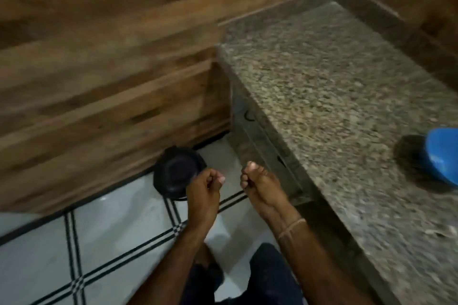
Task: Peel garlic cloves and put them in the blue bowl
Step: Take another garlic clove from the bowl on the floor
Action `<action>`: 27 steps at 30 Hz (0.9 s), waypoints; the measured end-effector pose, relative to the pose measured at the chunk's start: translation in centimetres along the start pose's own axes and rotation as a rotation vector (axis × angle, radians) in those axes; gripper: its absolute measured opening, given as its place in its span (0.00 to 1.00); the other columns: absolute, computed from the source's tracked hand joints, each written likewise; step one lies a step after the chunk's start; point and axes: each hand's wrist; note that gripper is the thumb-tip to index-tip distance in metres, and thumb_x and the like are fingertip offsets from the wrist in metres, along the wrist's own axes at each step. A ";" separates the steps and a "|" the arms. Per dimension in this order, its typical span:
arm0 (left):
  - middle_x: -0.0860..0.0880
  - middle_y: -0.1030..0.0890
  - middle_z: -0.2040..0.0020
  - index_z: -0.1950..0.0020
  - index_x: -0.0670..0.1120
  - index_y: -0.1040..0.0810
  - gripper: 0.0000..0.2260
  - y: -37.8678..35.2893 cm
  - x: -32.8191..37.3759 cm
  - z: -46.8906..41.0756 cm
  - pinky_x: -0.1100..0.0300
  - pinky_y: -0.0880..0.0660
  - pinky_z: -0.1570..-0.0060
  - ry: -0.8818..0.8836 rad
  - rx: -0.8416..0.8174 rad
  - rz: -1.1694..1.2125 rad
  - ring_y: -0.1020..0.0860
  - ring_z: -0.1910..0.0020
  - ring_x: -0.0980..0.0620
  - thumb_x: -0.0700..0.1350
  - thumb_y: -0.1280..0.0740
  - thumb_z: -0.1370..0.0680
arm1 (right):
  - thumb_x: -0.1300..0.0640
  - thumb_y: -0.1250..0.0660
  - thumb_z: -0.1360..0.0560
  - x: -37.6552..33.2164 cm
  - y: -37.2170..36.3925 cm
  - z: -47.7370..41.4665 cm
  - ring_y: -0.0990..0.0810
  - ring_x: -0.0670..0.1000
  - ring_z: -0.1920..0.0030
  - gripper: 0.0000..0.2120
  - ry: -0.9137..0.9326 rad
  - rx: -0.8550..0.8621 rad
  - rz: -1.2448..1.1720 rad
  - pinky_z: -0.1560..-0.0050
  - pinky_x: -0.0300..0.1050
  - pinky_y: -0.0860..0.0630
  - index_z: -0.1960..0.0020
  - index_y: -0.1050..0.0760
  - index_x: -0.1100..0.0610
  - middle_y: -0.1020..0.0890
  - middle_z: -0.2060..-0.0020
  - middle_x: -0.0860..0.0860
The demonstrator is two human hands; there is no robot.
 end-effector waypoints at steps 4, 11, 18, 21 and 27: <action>0.52 0.18 0.62 0.57 0.46 0.20 0.06 7.4 -3.5 -3.5 0.62 0.25 0.57 0.001 0.123 0.025 0.19 0.59 0.55 0.41 0.31 0.20 | 0.65 0.40 0.15 4.6 -7.3 -3.4 0.27 0.45 0.71 0.15 -0.085 -0.013 0.055 0.69 0.35 0.25 0.60 0.27 0.59 0.25 0.68 0.52; 0.53 0.17 0.60 0.57 0.44 0.18 0.07 13.2 -10.3 -9.0 0.77 0.30 0.57 0.188 0.253 -0.004 0.20 0.59 0.60 0.34 0.30 0.21 | 0.66 0.37 0.16 11.5 -13.8 -11.5 0.25 0.48 0.70 0.14 -0.234 -0.002 0.342 0.69 0.39 0.25 0.61 0.25 0.59 0.24 0.70 0.53; 0.50 0.17 0.61 0.58 0.46 0.18 0.07 12.9 -23.0 -14.0 0.55 0.23 0.55 0.642 0.222 0.099 0.18 0.59 0.48 0.40 0.29 0.20 | 0.65 0.38 0.16 21.1 -13.3 -20.8 0.27 0.52 0.66 0.14 -0.443 0.034 0.543 0.65 0.43 0.28 0.61 0.25 0.61 0.26 0.67 0.57; 0.47 0.18 0.66 0.57 0.43 0.17 0.05 10.2 -29.0 -16.8 0.59 0.23 0.65 0.861 0.223 0.237 0.20 0.64 0.45 0.38 0.28 0.21 | 0.67 0.38 0.16 25.9 -11.7 -26.6 0.24 0.52 0.67 0.13 -0.508 0.117 0.512 0.67 0.41 0.25 0.60 0.25 0.63 0.24 0.67 0.57; 0.44 0.18 0.61 0.55 0.41 0.19 0.06 4.4 -37.8 -25.5 0.64 0.24 0.70 1.053 0.292 0.476 0.17 0.63 0.49 0.34 0.31 0.19 | 0.73 0.39 0.18 32.7 -10.3 -39.1 0.22 0.53 0.58 0.09 -0.567 0.296 0.350 0.68 0.40 0.18 0.54 0.24 0.65 0.21 0.59 0.59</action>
Point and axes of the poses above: each hand's wrist, its own z-axis away from the middle knuckle, its own y-axis out of the back of the hand, x = y × z
